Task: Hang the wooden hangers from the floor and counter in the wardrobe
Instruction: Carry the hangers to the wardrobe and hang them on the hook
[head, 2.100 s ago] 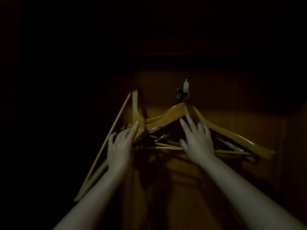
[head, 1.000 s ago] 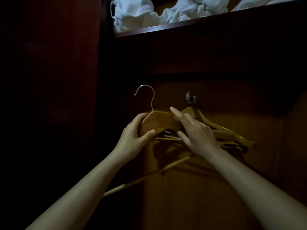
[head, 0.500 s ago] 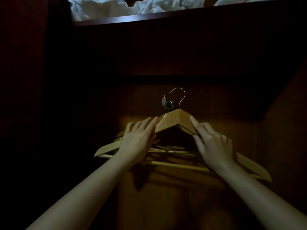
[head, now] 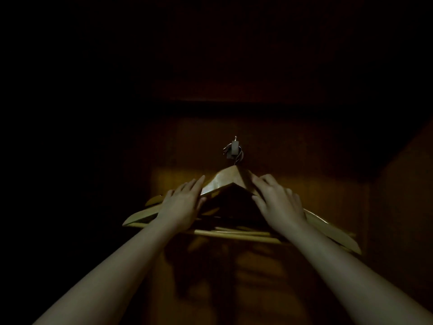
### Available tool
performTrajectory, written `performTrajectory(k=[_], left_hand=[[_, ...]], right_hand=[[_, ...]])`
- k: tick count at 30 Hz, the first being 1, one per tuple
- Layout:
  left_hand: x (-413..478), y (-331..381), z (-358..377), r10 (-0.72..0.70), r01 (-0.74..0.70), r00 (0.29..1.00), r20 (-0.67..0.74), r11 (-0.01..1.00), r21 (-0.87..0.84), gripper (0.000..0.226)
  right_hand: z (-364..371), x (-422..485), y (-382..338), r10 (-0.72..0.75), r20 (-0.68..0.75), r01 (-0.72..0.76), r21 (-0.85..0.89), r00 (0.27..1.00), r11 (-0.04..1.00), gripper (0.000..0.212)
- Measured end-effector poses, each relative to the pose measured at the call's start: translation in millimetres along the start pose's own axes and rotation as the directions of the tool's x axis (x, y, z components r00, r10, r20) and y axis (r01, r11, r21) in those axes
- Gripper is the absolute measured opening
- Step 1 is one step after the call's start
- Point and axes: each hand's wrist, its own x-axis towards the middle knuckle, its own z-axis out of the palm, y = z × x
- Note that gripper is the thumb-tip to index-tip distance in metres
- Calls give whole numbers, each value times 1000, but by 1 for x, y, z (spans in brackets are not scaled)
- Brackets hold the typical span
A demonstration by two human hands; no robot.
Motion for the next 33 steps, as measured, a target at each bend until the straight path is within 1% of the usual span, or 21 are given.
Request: performTrajectory(k=[4, 6, 11, 14, 17, 19, 22, 25, 30, 33], left_hand=[[5, -7, 13, 10, -8, 999, 41, 999, -54, 56], [5, -6, 19, -8, 13, 999, 52, 995, -103, 55], [-1, 0, 25, -49, 52, 998, 45, 995, -88, 42], [-6, 7, 23, -80, 82, 996, 43, 994, -69, 50], [-20, 15, 20, -85, 83, 996, -28, 995, -45, 58], [-34, 21, 19, -62, 61, 997, -53, 998, -34, 60], [-60, 32, 14, -12, 11, 999, -46, 1000, -23, 60], [-91, 48, 7, 51, -50, 999, 8, 996, -72, 60], [-147, 77, -2, 195, -180, 976, 94, 973, -143, 54], [-181, 95, -2, 251, -225, 957, 146, 958, -178, 51]], right_hand=[[6, 1, -7, 33, 37, -30, -77, 999, 997, 38], [6, -2, -5, 32, 44, -28, -85, 999, 996, 36], [12, -14, 0, 25, 93, -17, -89, 995, 996, 45], [13, -21, 3, 38, 158, -31, -47, 987, 998, 61], [5, -31, 7, 65, 180, -62, -26, 982, 998, 67], [-6, -41, 9, 68, 186, -64, -25, 980, 998, 65], [-24, -61, 10, 56, 199, -50, -36, 978, 998, 60], [-41, -85, 9, 58, 228, -56, -12, 972, 998, 56], [-60, -132, 4, 47, 340, -78, 79, 939, 994, 56], [-65, -168, -2, 36, 416, -95, 121, 909, 988, 55]])
